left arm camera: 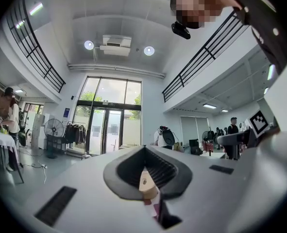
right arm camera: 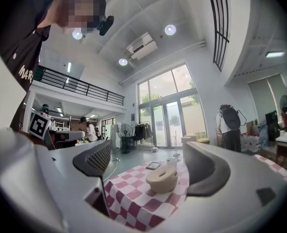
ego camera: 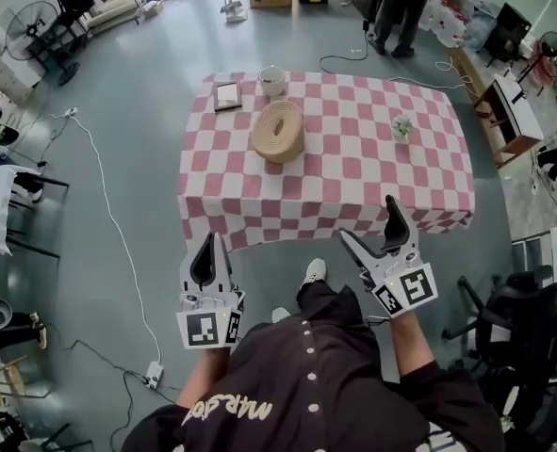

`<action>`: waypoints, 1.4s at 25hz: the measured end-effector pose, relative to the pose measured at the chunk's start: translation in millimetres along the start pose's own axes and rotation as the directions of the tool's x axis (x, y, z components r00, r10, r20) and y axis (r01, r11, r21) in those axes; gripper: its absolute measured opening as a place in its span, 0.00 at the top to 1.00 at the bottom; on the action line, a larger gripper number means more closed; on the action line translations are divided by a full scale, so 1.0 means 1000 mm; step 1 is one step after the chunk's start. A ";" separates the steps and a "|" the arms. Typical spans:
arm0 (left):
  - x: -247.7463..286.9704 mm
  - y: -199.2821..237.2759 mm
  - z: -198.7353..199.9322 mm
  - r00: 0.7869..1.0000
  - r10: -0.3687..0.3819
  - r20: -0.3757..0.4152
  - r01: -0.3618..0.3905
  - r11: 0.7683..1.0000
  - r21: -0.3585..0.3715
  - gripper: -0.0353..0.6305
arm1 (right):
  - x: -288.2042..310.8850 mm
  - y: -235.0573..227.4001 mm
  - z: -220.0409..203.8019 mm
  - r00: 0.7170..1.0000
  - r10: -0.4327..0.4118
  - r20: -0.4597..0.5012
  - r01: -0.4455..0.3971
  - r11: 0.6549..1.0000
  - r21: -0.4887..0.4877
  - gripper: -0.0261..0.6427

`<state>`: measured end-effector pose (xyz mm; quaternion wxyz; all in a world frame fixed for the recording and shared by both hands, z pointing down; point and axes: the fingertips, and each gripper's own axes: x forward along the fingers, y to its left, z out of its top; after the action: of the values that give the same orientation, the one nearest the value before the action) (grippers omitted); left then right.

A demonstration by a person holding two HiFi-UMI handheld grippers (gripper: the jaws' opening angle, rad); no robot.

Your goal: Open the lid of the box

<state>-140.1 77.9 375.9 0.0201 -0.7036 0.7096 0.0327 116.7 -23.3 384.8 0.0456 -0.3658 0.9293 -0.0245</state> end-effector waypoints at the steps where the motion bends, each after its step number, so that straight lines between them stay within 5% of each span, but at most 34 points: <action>1: 0.006 0.000 -0.001 1.000 0.003 -0.002 -0.003 1.000 0.001 0.94 | 0.006 -0.005 -0.001 1.000 0.003 -0.001 -0.003 1.000 0.006 0.27; 20: 0.136 -0.006 -0.014 0.998 0.055 -0.011 -0.055 0.998 0.006 0.94 | 0.112 -0.098 -0.009 0.994 0.101 -0.043 -0.101 0.995 0.005 0.26; 35: 0.168 -0.010 -0.011 0.990 0.142 -0.024 -0.141 0.990 0.007 0.94 | 0.155 -0.128 -0.005 0.979 0.193 -0.064 -0.194 0.981 -0.012 0.23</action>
<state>-131.5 -91.0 374.3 0.0110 -0.6518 0.7580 0.0237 89.7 -222.8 389.7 0.0155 -0.2730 0.9616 -0.0227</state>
